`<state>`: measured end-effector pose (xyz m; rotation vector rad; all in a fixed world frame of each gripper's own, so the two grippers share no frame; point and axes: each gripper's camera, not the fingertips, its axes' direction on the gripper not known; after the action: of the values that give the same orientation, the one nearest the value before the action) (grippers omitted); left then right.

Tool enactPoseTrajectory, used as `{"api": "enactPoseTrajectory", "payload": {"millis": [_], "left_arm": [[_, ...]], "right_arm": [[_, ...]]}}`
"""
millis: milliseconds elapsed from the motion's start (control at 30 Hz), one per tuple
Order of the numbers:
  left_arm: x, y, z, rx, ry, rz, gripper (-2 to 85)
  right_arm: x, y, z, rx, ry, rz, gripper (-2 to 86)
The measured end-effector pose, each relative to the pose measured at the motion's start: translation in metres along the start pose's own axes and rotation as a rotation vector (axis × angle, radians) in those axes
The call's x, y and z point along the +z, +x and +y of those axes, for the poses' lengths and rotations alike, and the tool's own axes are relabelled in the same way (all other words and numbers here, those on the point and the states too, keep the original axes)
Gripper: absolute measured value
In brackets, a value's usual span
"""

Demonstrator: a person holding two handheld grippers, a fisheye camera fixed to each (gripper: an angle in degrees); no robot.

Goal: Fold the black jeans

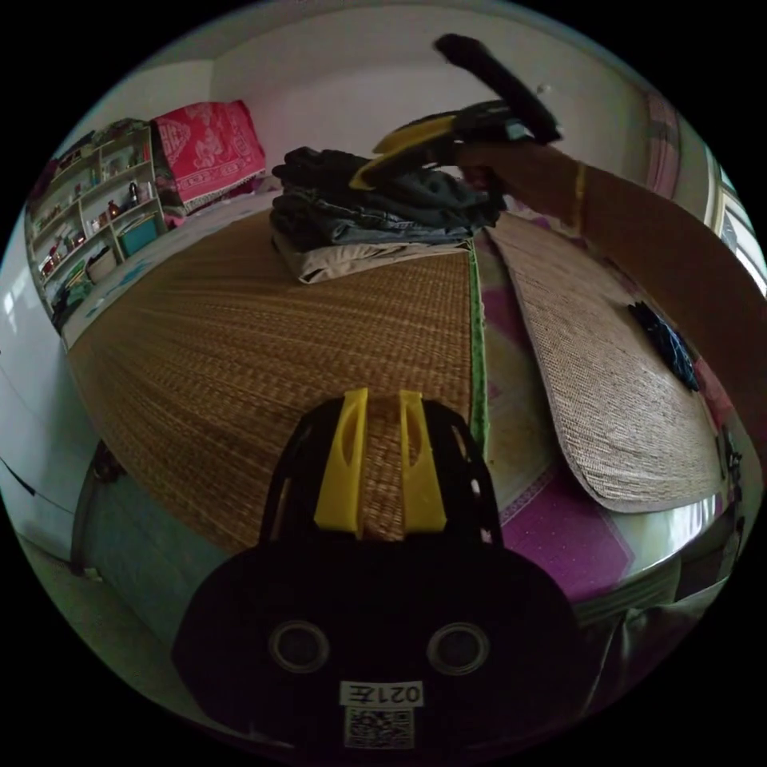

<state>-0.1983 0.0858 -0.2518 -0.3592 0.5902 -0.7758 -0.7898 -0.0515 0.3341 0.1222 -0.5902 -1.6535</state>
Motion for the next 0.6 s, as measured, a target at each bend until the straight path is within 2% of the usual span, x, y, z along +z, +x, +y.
{"api": "enactPoseTrajectory", "payload": {"millis": [133, 267, 433, 600], "left_arm": [[-0.009, 0.001, -0.009, 0.018, 0.002, -0.013, 6.3], [-0.016, -0.003, -0.016, 0.011, 0.003, 0.008, 6.1], [-0.022, -0.002, -0.022, 0.011, 0.006, 0.01, 5.9], [-0.024, -0.001, -0.026, 0.01, 0.011, 0.013, 6.0]], "right_arm": [[0.031, -0.013, -0.023, -0.022, -0.047, 0.089, 10.8], [0.039, -0.029, -0.019, 0.107, 0.016, 0.174, 9.6], [0.037, -0.022, -0.027, 0.145, -0.038, 0.16, 5.5], [-0.001, 0.047, -0.011, 0.348, 0.035, 0.059, 4.0]]}}
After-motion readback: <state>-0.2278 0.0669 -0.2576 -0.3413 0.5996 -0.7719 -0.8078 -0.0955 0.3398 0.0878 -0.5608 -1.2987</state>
